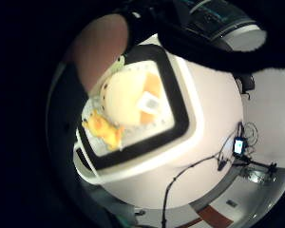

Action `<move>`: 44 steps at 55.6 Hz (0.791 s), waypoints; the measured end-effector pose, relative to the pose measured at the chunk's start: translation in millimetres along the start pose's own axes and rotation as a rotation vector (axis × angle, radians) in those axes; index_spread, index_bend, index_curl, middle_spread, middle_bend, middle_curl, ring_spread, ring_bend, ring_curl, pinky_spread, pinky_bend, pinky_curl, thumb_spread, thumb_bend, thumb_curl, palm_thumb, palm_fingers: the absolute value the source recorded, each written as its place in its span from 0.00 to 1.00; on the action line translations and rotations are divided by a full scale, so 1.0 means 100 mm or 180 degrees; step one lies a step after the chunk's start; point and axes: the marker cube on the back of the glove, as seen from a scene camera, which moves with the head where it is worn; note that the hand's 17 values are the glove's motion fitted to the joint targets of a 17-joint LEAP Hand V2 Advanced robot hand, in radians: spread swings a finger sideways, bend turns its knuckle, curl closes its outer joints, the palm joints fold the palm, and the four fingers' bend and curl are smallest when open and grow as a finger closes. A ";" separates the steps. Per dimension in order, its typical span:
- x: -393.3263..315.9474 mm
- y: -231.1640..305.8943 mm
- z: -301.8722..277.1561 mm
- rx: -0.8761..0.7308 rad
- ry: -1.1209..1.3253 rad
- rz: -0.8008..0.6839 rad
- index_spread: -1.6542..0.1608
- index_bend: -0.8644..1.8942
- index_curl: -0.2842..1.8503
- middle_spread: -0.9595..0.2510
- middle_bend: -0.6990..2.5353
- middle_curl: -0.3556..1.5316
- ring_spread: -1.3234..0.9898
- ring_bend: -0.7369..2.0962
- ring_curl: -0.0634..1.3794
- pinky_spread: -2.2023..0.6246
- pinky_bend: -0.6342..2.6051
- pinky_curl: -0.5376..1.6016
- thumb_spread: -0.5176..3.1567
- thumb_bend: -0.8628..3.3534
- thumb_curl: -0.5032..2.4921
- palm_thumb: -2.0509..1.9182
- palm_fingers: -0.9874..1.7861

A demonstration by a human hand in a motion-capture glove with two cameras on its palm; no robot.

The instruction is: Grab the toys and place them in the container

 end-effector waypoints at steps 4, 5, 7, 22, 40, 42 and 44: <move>0.21 0.45 -0.17 0.0127 -0.0360 -0.0190 0.72 0.36 0.35 0.70 0.24 0.38 0.55 0.30 0.33 0.80 0.48 0.42 0.47 0.19 0.30 0.49 0.24; 0.30 0.57 -0.21 0.0169 -0.0408 -0.0137 0.72 0.36 0.34 0.70 0.24 0.38 0.55 0.30 0.33 0.80 0.47 0.42 0.47 0.19 0.30 0.49 0.24; 0.54 0.86 -0.31 0.0249 -0.0443 -0.0039 0.72 0.36 0.34 0.71 0.24 0.37 0.55 0.30 0.32 0.80 0.47 0.42 0.47 0.19 0.29 0.49 0.25; 2.05 3.06 -0.67 0.0654 -0.0038 0.0730 0.72 0.38 0.32 0.71 0.26 0.34 0.56 0.31 0.26 0.80 0.44 0.40 0.49 0.19 0.26 0.49 0.29; 2.13 3.75 -0.22 0.0654 -0.0068 0.0961 0.72 0.38 0.31 0.70 0.26 0.32 0.56 0.31 0.23 0.81 0.44 0.40 0.49 0.19 0.24 0.50 0.30; 2.03 3.83 -0.07 0.0616 -0.0119 0.0919 0.72 0.38 0.31 0.70 0.26 0.32 0.56 0.32 0.23 0.81 0.43 0.40 0.49 0.19 0.24 0.50 0.31; 1.90 3.93 0.09 0.0569 -0.0180 0.0887 0.72 0.38 0.31 0.70 0.26 0.32 0.56 0.32 0.22 0.81 0.43 0.40 0.49 0.19 0.24 0.50 0.31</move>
